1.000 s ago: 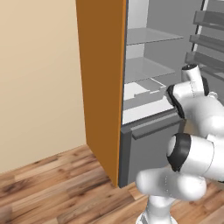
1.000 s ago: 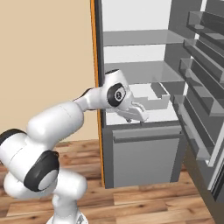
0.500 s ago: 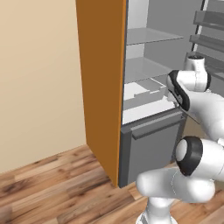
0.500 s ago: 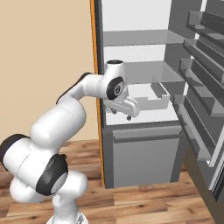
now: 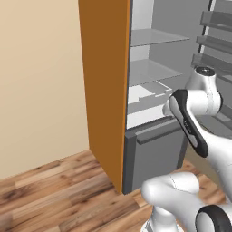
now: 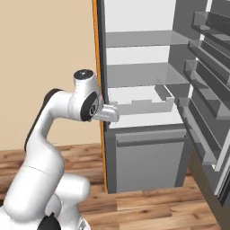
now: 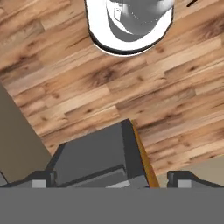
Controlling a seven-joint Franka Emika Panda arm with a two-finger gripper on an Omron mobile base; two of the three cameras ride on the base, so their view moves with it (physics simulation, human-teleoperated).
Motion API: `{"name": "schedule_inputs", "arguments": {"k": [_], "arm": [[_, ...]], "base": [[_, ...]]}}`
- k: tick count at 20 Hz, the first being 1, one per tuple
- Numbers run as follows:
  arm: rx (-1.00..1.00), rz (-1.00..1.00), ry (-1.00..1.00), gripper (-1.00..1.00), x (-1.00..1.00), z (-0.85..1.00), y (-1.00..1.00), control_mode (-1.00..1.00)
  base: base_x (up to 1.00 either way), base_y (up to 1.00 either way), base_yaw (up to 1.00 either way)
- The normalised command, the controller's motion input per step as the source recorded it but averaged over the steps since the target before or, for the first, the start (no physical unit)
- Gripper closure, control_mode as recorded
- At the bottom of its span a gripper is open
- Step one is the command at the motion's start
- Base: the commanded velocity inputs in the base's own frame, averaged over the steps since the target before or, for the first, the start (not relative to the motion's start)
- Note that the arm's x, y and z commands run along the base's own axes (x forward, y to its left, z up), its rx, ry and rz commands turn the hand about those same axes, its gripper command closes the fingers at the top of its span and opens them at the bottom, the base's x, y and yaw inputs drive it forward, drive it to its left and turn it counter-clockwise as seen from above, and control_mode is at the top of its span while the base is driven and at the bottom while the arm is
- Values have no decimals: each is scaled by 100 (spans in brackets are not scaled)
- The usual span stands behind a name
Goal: Place one of the steaks on the plate and the other in the bowl. Then place the bowl in the fridge.
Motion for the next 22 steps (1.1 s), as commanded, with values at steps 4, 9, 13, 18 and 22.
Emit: {"name": "schedule_inputs", "arguments": {"k": [4,9,13,18,22], "arm": [[0,40,6,-100,-53,-6,74,-100],[-11,2,5,-100,-13,-2,95,-100],[0,0,0,-100,-12,0,34,-100],[0,6,0,-100,-24,-3,19,100],[0,0,0,-100,0,0,0,100]], "base": [[0,0,0],[0,0,0],[0,0,0],[-5,3,3],[-1,3,38]]}}
